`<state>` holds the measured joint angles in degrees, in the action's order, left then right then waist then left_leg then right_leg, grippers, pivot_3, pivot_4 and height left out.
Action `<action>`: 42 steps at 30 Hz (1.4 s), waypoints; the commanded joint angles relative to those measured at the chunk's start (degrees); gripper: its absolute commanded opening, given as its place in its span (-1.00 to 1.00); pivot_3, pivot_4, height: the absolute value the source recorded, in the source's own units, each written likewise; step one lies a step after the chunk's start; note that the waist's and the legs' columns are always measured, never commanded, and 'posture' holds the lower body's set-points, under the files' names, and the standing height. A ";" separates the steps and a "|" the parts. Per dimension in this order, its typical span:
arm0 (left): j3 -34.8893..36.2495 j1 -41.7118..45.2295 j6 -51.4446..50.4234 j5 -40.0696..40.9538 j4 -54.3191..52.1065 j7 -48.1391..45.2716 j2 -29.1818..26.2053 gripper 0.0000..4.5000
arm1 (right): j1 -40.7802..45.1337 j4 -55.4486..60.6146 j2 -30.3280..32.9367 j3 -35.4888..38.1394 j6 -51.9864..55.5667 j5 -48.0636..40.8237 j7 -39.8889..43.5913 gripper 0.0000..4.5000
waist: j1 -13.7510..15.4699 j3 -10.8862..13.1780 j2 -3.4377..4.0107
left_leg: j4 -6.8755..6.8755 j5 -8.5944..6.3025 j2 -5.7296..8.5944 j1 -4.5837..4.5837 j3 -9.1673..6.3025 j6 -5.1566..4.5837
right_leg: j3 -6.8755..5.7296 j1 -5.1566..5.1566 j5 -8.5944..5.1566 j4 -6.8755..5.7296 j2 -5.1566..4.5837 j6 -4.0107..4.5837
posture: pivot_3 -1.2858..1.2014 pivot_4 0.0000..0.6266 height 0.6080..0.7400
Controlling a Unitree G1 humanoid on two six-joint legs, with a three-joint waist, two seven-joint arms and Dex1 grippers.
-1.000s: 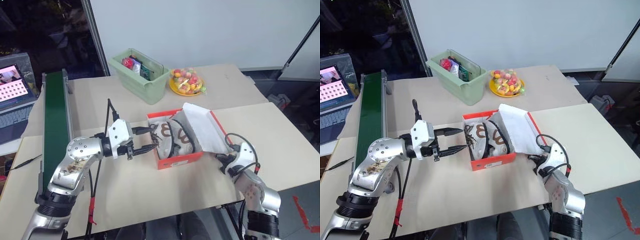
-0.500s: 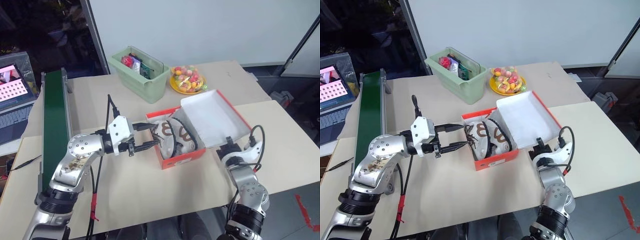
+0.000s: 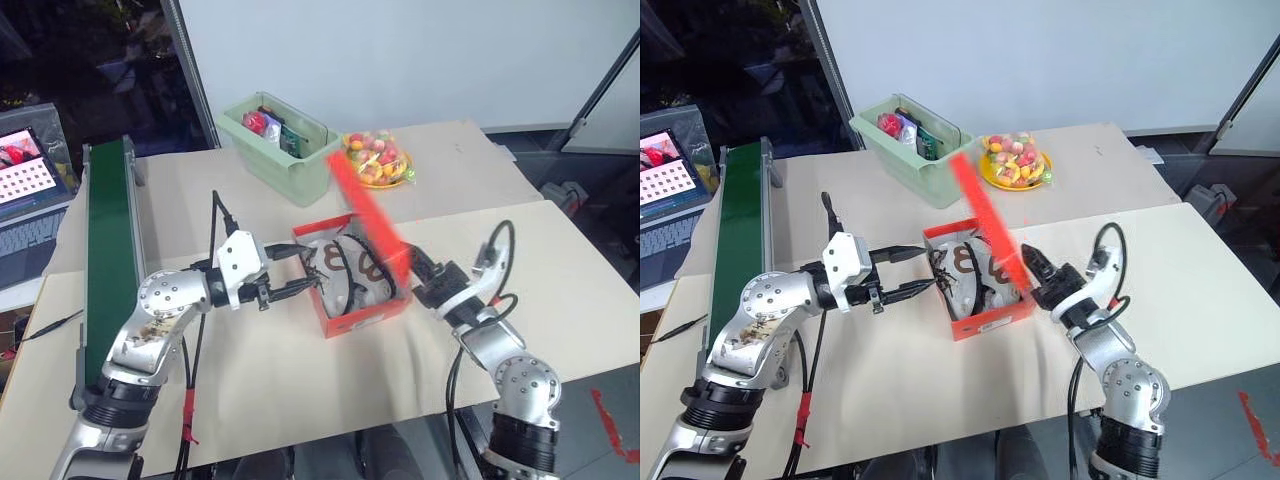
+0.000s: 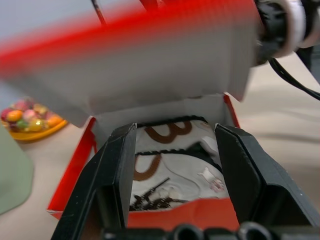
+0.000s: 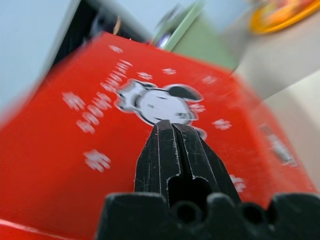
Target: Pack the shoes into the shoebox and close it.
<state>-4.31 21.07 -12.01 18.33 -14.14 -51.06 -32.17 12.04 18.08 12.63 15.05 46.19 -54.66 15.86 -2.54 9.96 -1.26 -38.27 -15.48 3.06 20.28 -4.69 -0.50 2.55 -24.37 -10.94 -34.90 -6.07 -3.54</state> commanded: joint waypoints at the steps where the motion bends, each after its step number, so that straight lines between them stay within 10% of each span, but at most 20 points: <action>1: 2.63 2.56 -1.26 1.23 -1.26 1.64 -0.11 0.17 | 2.61 1.78 4.24 -4.69 0.98 3.74 2.38 -0.97 | -0.04 0.00 -0.01 | 0.00 0.00 0.00 0.00 0.00 0.00 | -0.01 0.00 0.00 0.01 0.00 0.00 | 0.03 -0.52 1.00; 24: 2.22 1.72 -3.26 0.55 -3.17 2.49 0.10 0.17 | 10.87 -1.38 14.91 -33.10 6.68 30.39 5.63 -0.97 | 0.05 -0.02 -0.17 | -0.01 0.00 -0.01 -0.01 -0.02 0.00 | -0.07 0.04 0.02 0.04 -0.01 0.03 | 0.03 -0.52 1.00; 33: 3.09 0.58 -4.57 0.58 -4.21 4.87 0.36 0.17 | 13.05 0.87 12.19 -25.99 9.11 27.52 6.85 -0.97 | 0.13 -0.07 -0.27 | -0.01 0.00 -0.01 -0.03 -0.05 0.00 | -0.07 0.07 0.05 0.04 -0.01 0.08 | 0.03 -0.52 1.00; 42: 8.94 -0.06 -10.15 0.70 -2.28 18.05 6.23 0.17 | 14.73 2.61 7.26 -2.85 12.10 11.53 6.16 -0.97 | 0.49 -0.01 -0.31 | -0.01 0.00 0.00 0.06 -0.12 0.00 | -0.08 -0.01 0.27 0.04 -0.01 0.43 | 0.03 -0.52 1.00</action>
<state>1.65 20.16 -21.51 18.61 -16.34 -37.51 -27.01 26.32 18.96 19.87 7.09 57.76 -39.29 22.31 -2.05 9.95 -1.56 -38.27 -15.48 3.07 20.33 -4.80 -0.50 2.45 -24.36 -10.67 -34.84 -6.08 -3.12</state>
